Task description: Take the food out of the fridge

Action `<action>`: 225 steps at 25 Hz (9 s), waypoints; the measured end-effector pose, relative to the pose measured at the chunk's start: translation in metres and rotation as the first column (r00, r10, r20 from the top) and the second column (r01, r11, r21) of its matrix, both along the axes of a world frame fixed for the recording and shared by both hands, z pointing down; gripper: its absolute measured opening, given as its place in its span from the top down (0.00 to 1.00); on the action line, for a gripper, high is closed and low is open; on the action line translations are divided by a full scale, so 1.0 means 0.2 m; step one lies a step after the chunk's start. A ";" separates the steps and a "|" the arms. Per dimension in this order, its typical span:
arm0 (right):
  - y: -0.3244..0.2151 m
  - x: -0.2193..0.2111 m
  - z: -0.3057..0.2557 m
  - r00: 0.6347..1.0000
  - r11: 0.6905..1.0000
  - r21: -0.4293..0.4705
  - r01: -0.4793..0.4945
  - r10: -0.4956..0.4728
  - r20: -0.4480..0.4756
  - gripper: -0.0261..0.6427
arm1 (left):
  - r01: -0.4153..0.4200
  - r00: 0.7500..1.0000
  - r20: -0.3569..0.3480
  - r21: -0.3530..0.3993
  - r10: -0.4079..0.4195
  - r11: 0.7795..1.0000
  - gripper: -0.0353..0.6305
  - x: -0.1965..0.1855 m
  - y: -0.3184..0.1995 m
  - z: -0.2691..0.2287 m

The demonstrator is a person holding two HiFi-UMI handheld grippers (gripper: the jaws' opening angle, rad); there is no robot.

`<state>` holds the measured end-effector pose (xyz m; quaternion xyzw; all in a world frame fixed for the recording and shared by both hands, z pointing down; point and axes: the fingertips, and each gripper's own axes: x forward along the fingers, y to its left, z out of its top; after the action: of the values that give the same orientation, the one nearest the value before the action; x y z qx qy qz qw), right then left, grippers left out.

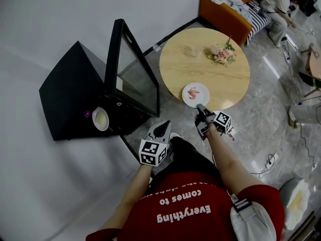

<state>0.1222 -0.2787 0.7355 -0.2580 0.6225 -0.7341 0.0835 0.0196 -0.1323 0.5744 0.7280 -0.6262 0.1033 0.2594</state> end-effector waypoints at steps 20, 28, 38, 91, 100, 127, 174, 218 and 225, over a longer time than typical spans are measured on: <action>-0.01 -0.01 0.07 0.773 0.963 -0.124 0.239 -0.266 -0.576 0.70 | -0.095 0.995 0.021 -0.031 0.096 0.995 0.94 0.19 -0.20 0.07; 0.07 0.14 0.03 0.509 0.940 -0.122 0.319 -0.279 -0.814 0.70 | -0.082 0.997 -0.012 -0.024 0.081 0.996 0.94 0.17 -0.25 0.08; 0.38 0.09 -0.44 0.921 0.894 0.303 0.330 -0.234 -0.311 0.94 | -0.178 0.984 0.015 -0.020 0.178 0.984 0.94 0.28 -0.37 0.05; 1.62 -1.32 -0.55 0.122 0.074 0.364 0.928 -0.986 -0.110 0.76 | 0.826 0.564 0.030 -0.008 -0.825 0.564 0.94 -0.81 1.12 0.00; 1.63 -1.79 -0.30 0.265 0.251 0.153 0.956 -0.961 -0.075 0.72 | 0.885 0.464 0.023 0.036 -0.886 0.464 0.94 -1.04 1.24 -0.05; 1.70 -2.44 0.30 0.570 0.608 -0.046 0.792 -0.765 -0.301 0.84 | 0.774 0.620 -0.060 -0.114 -0.782 0.622 0.94 -1.10 1.52 0.19; 1.51 -1.10 -0.48 0.608 0.608 -0.002 0.794 -0.793 0.037 0.92 | 0.303 0.953 -0.016 -0.016 -0.304 0.953 0.94 -0.88 1.04 -0.05; 0.13 0.57 -0.28 0.999 1.000 -0.005 -0.029 0.029 -0.045 0.92 | -0.540 0.841 -0.009 -0.034 0.540 0.841 0.94 0.61 -0.54 0.06; -0.07 0.67 -0.02 0.986 0.987 -0.090 -0.136 0.126 -0.108 0.92 | -0.552 0.833 -0.011 -0.085 0.553 0.830 0.94 0.72 -0.67 0.16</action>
<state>0.2557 -0.2933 0.7316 -0.3391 0.5713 -0.7423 0.0871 0.1638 -0.2655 0.6063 0.8653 -0.3862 0.2052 0.2448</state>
